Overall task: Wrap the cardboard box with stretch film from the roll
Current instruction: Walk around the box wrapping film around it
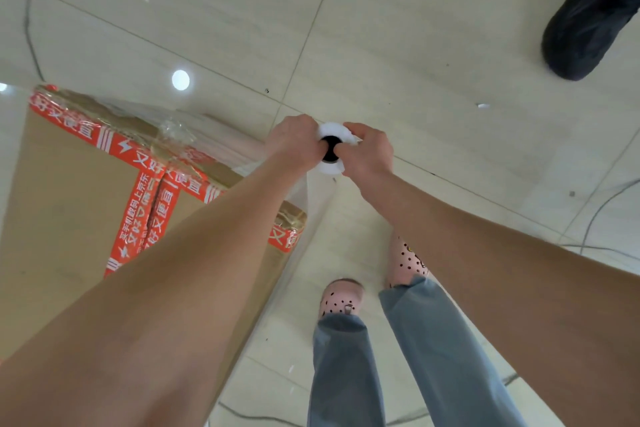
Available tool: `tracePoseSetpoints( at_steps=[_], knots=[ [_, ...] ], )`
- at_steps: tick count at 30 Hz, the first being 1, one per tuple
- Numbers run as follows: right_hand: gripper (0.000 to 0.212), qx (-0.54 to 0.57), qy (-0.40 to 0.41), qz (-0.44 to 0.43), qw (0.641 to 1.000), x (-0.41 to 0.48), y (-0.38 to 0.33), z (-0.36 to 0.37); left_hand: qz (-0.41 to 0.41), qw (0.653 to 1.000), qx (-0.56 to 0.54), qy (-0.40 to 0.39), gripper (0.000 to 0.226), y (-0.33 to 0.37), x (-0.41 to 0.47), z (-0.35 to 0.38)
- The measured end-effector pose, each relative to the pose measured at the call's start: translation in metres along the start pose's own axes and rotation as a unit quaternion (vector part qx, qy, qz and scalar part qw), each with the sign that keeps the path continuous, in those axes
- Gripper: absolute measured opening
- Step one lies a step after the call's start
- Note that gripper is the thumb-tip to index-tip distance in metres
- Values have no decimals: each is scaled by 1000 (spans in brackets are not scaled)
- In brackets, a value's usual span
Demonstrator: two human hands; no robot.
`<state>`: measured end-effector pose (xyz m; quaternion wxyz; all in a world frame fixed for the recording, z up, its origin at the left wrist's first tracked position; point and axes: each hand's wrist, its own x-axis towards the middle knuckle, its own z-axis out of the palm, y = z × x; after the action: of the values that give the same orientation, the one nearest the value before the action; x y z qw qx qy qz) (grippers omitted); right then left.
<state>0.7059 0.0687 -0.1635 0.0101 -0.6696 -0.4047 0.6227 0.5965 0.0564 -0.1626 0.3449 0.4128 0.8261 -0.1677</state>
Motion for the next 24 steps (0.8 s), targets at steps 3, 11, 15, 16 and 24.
tracePoseSetpoints(
  at_steps=[3,11,15,16,24],
  knots=[
    [34,-51,-28,-5,998,5,-10,-2,-20,999,-38,-26,13,-2,0,-3],
    [44,-139,-63,-1,988,5,-21,6,53,998,-1,-22,52,-10,-8,-11],
    [46,-155,-58,9,986,8,-28,8,129,989,68,-1,41,-2,-2,-16],
    [47,-144,-45,17,988,8,-29,7,134,988,78,-1,39,1,-1,-18],
    [18,-169,28,-17,985,8,-43,16,126,992,7,28,10,-11,13,-29]
  ],
)
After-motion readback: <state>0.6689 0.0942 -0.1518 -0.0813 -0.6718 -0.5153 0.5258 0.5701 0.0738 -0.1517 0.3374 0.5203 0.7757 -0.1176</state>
